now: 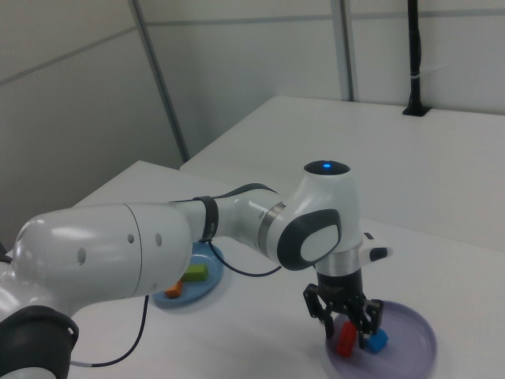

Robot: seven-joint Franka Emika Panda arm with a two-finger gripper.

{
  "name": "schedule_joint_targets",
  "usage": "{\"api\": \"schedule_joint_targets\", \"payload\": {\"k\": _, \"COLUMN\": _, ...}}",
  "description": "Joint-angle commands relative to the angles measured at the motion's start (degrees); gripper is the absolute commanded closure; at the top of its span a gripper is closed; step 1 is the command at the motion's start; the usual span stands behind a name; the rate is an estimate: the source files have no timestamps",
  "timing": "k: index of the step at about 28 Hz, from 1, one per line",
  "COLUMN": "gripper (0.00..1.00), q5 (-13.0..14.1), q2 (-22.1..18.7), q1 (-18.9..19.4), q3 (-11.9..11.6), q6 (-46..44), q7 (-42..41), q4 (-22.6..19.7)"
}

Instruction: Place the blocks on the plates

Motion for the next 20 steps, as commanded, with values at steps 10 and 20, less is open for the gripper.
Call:
{"api": "schedule_joint_targets", "payload": {"k": 10, "gripper": 0.0, "q5": 6.76, "q2": -8.05, "q1": 2.65, "q3": 0.73, "q6": -8.74, "q7": 3.81, "q4": 0.42}}
{"api": "schedule_joint_targets", "payload": {"k": 20, "gripper": 0.0, "q5": 12.04, "q2": -15.97, "q1": 5.12, "q3": 0.81, "q6": -19.74, "q7": 5.47, "q4": 0.51}}
